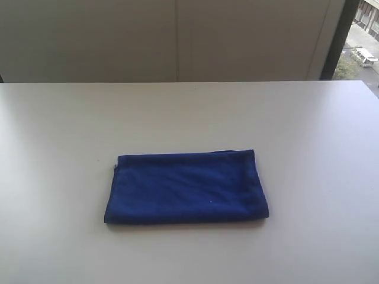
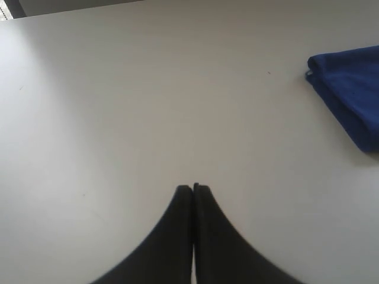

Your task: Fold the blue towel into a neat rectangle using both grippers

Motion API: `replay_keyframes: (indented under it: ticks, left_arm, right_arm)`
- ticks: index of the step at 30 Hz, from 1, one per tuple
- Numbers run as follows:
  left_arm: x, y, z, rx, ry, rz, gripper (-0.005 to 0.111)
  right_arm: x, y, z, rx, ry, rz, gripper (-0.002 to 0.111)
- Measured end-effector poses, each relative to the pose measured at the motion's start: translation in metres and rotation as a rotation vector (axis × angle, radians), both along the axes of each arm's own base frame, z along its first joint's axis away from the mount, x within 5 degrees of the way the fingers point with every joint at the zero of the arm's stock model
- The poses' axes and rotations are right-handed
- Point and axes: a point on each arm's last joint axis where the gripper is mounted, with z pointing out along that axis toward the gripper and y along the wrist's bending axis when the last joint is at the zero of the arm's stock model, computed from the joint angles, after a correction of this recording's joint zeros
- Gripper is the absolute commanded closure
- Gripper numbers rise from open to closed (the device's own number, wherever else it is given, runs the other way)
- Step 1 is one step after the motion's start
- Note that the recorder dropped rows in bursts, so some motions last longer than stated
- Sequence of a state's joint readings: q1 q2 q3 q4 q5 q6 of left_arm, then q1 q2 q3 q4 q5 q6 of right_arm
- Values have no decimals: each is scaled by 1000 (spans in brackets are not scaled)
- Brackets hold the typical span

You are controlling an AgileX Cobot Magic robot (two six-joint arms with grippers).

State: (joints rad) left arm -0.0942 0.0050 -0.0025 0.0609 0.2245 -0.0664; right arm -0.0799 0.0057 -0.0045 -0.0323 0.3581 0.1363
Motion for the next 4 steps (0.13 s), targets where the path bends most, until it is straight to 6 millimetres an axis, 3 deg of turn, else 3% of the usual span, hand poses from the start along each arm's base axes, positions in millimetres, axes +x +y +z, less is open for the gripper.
replay_keyframes:
  ticks: [4]
  left_arm:
    - [0,0,0,0,0,0,107]
  right_arm:
    - [0,0,0,0,0,0,108]
